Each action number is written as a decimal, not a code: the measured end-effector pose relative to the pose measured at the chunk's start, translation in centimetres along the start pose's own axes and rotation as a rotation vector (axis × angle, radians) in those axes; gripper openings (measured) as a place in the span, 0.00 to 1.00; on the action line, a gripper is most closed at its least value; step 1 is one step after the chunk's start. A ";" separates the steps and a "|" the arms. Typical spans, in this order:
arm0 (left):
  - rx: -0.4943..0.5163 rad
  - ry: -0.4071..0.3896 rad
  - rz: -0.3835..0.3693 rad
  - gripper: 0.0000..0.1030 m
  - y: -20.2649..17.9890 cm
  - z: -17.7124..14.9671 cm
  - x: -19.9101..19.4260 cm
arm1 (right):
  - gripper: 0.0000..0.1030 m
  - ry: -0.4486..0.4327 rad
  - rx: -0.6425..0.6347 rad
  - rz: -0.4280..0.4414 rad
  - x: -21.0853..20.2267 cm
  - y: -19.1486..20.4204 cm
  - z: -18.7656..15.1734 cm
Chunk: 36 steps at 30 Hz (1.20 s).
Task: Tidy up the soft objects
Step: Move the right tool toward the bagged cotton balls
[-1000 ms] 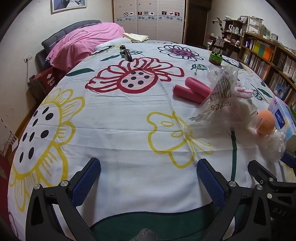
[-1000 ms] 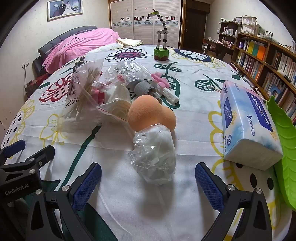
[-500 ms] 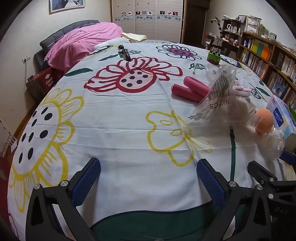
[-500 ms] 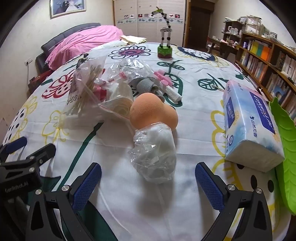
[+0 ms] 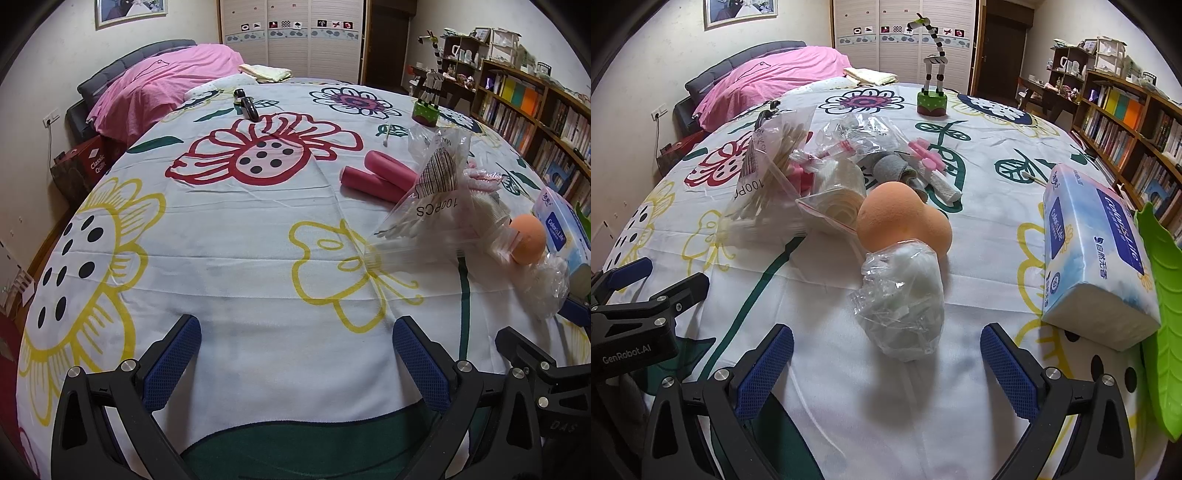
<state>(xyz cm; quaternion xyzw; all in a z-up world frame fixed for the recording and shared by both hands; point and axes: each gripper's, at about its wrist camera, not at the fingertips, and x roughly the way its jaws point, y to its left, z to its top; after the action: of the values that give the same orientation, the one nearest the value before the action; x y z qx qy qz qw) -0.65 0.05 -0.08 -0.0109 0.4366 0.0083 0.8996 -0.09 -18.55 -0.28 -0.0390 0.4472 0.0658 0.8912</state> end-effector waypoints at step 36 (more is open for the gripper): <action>0.186 -0.064 -0.100 0.96 -3.1 9.2 -0.7 | 1.00 -0.029 0.054 0.070 -0.5 -1.3 0.0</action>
<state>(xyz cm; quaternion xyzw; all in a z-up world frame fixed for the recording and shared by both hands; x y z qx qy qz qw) 6.19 -2.81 6.18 0.0509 0.4053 -0.0766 0.9095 -0.14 -19.90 0.14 0.0019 0.4371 0.0851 0.8954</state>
